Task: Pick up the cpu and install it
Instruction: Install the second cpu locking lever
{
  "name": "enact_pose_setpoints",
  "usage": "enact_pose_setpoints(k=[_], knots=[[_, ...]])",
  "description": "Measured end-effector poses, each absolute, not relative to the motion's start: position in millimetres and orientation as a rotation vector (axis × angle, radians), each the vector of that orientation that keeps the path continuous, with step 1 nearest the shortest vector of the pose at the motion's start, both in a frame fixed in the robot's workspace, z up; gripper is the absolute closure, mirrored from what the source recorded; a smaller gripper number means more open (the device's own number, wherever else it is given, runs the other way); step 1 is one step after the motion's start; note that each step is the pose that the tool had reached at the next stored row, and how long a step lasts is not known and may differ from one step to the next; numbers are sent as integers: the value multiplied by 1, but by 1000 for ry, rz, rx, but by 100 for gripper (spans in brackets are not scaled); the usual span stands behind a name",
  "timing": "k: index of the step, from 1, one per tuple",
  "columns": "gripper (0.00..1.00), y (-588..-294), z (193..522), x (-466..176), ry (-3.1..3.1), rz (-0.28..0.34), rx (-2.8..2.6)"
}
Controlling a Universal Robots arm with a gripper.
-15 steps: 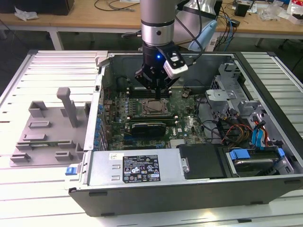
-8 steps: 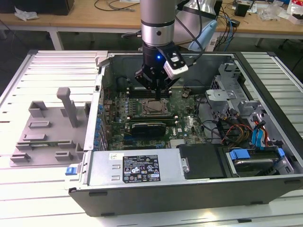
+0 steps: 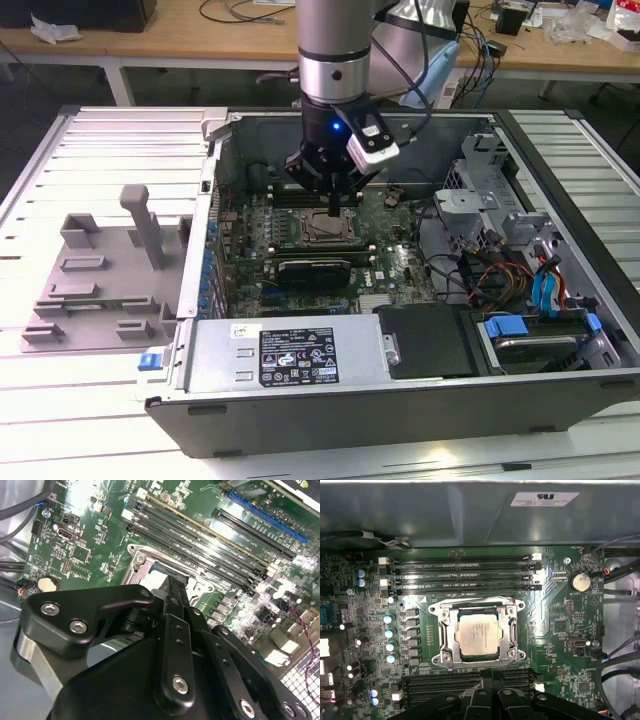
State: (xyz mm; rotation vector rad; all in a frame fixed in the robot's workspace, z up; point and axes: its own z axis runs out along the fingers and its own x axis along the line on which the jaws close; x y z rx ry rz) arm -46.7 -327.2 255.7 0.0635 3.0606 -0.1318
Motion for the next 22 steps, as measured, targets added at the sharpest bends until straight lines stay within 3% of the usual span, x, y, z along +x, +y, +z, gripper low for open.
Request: enact_pose_setpoints(k=[22], knots=[[89,-341,253,-55,3061,-132,63]])
